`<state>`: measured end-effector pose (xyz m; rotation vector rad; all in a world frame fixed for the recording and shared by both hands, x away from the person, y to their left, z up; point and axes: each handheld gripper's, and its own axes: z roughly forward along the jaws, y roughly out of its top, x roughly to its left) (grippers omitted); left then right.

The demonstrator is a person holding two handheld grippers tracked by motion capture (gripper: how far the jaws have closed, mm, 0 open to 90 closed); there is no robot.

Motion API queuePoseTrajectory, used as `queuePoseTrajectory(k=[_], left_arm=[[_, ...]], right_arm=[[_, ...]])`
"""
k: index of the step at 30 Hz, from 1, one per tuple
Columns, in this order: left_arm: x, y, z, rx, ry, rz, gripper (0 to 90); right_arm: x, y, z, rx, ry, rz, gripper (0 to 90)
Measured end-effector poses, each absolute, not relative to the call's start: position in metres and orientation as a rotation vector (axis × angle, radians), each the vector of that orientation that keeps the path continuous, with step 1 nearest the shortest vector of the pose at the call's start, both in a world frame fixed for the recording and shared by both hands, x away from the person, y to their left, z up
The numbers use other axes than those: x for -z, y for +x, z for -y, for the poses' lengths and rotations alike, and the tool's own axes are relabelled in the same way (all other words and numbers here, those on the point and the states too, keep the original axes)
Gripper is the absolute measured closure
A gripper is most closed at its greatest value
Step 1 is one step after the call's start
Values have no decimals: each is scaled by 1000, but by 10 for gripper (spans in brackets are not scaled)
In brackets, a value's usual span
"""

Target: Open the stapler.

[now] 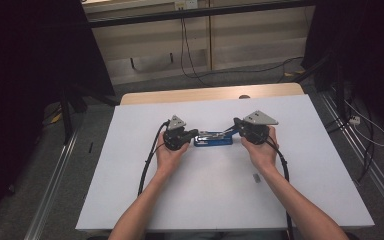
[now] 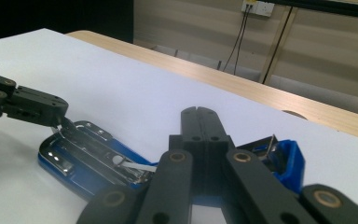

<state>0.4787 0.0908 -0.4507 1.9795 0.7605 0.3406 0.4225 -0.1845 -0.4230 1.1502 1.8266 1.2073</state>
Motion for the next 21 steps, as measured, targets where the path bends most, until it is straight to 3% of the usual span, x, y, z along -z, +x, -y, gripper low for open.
queuePoseTrajectory(k=[21], left_arm=[[451,478,-91,-341,1977,-762,900]], right_arm=[[436,418,202,-1207,1192,-1837,900]])
